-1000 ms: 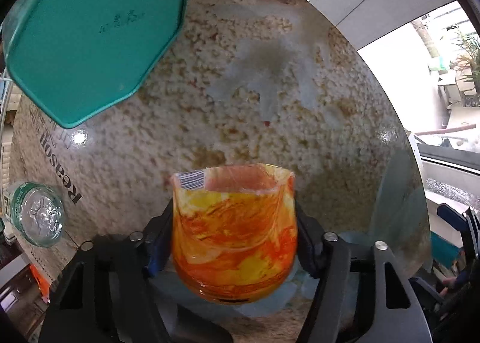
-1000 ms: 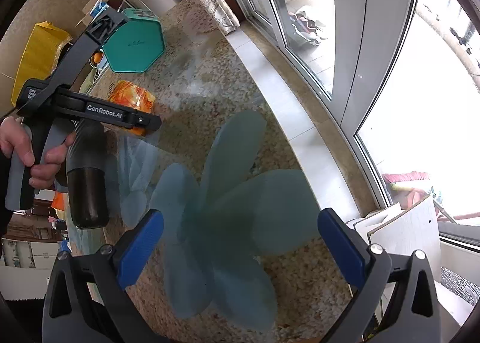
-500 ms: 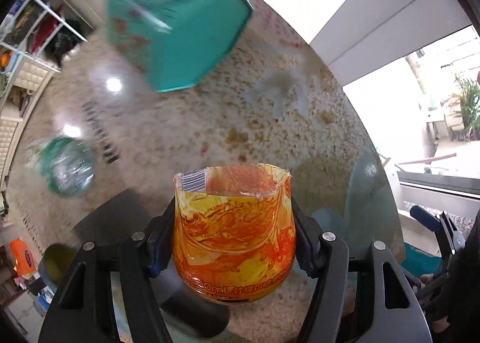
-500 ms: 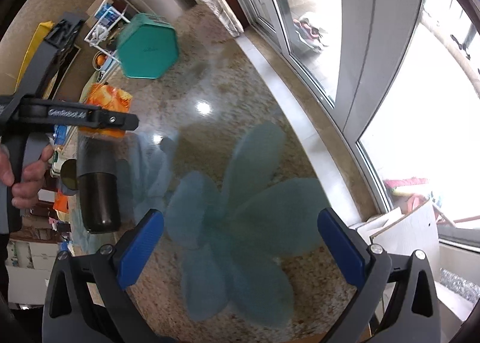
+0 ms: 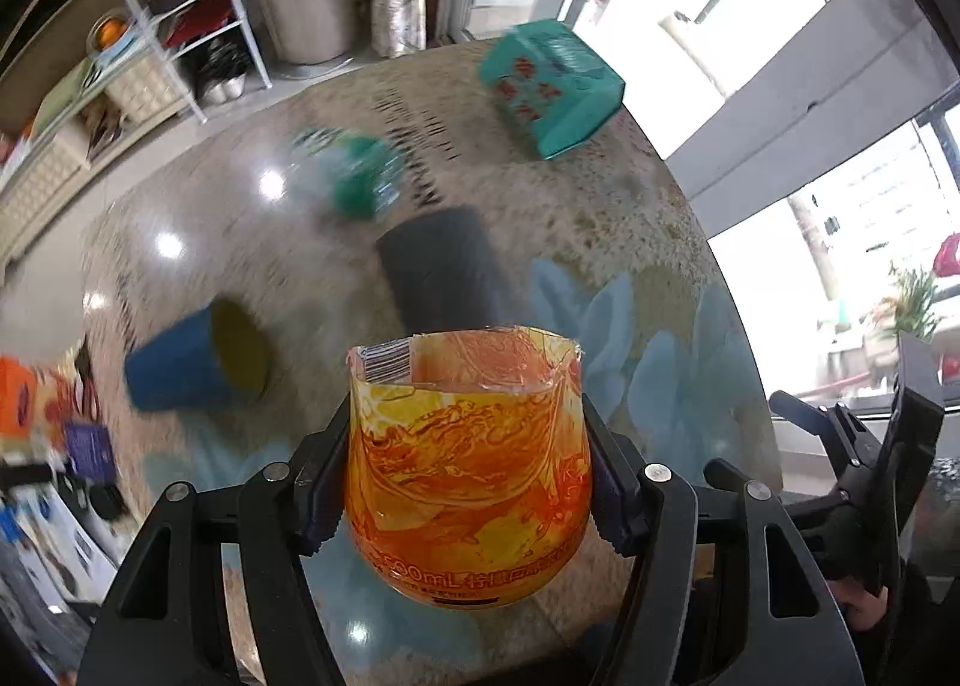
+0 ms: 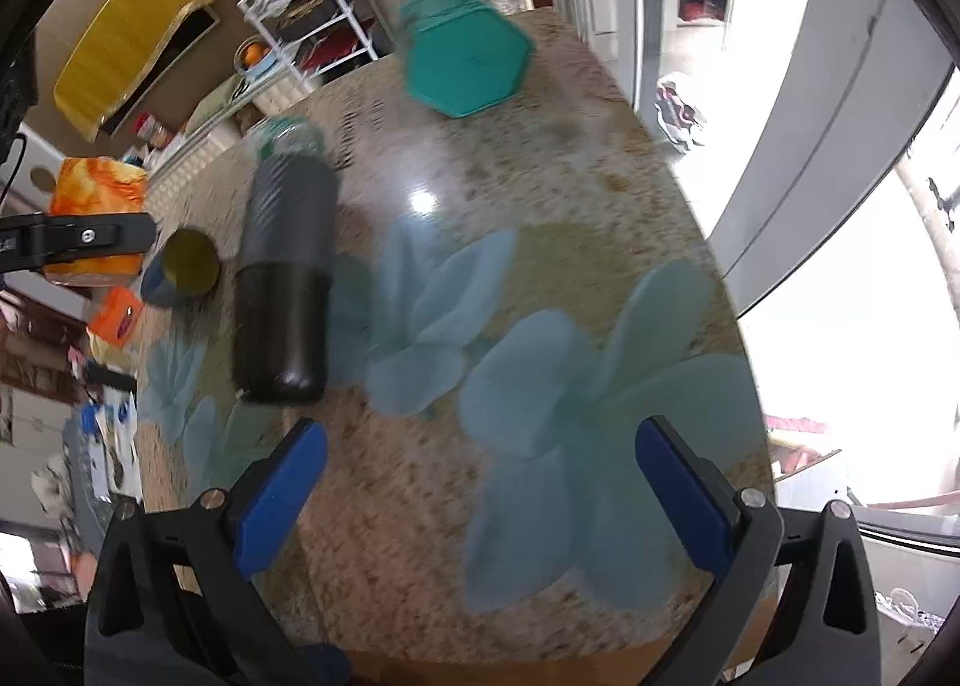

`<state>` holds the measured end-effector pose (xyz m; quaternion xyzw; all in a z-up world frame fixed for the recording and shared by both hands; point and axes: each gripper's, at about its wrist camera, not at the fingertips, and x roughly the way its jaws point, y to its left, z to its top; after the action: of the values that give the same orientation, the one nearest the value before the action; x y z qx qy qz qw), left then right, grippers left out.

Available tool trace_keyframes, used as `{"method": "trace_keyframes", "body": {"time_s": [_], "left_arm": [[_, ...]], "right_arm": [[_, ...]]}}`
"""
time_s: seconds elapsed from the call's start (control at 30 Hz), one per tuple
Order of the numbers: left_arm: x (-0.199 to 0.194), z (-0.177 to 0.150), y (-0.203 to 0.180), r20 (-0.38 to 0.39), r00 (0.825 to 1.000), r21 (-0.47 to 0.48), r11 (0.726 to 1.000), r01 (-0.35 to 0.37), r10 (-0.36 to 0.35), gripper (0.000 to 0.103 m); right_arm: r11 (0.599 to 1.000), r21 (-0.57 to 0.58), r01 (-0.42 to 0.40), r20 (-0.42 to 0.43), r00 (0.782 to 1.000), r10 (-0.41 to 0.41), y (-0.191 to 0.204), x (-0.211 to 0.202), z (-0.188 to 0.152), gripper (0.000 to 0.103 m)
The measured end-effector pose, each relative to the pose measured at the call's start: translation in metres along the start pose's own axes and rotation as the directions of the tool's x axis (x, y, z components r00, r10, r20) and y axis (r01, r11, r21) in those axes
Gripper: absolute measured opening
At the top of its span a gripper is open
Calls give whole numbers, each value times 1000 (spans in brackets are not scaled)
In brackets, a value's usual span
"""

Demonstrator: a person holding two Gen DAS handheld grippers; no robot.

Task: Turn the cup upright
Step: 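Lift the orange cup with the left gripper and carry it across the table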

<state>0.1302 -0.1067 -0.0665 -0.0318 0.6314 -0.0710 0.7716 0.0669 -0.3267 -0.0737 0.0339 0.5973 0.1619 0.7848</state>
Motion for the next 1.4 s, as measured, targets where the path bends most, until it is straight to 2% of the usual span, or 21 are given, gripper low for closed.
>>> {"method": "trace_keyframes", "body": {"time_s": [0.13,0.3,0.47,0.6,0.7,0.87,1.03,1.13,1.3,1.37,1.4], "left_arm": [[-6,-45,28,15,1000,-69,997,26,-25,70],[9,-99,55,-16,998,-154,986,58,-61,70],[42,-145,59,-77,993,-215,974,67,-85,70],[76,-164,55,-133,985,-283,957,64,-106,70],[95,-171,48,-140,983,-325,943,69,-120,70],[114,-166,35,-143,985,-331,943,45,-97,70],[121,-161,23,-129,991,-317,948,-2,-42,70],[129,-158,22,-143,988,-341,940,7,-59,70],[128,-159,18,-132,991,-329,944,-17,-28,70],[130,-159,14,-143,990,-322,946,-29,-18,73],[132,-157,14,-148,989,-322,946,-33,-16,79]], "right_arm": [[998,-56,15,5,1000,-15,32,-3,-12,103],[997,-76,20,-6,1000,-21,60,2,-41,103],[994,-101,37,-63,997,-44,78,16,-67,103],[990,-133,38,-105,993,-52,79,28,-76,103],[989,-147,34,-125,991,-53,76,32,-72,103],[984,-178,6,-153,988,-33,70,40,-71,103],[981,-195,-20,-172,985,-14,62,50,-58,103],[974,-226,-18,-181,983,-24,61,50,-54,103],[971,-238,-21,-190,982,-25,51,50,-48,103],[971,-237,-24,-195,981,-23,48,51,-45,103],[971,-237,-27,-196,980,-20,47,51,-44,103]]}}
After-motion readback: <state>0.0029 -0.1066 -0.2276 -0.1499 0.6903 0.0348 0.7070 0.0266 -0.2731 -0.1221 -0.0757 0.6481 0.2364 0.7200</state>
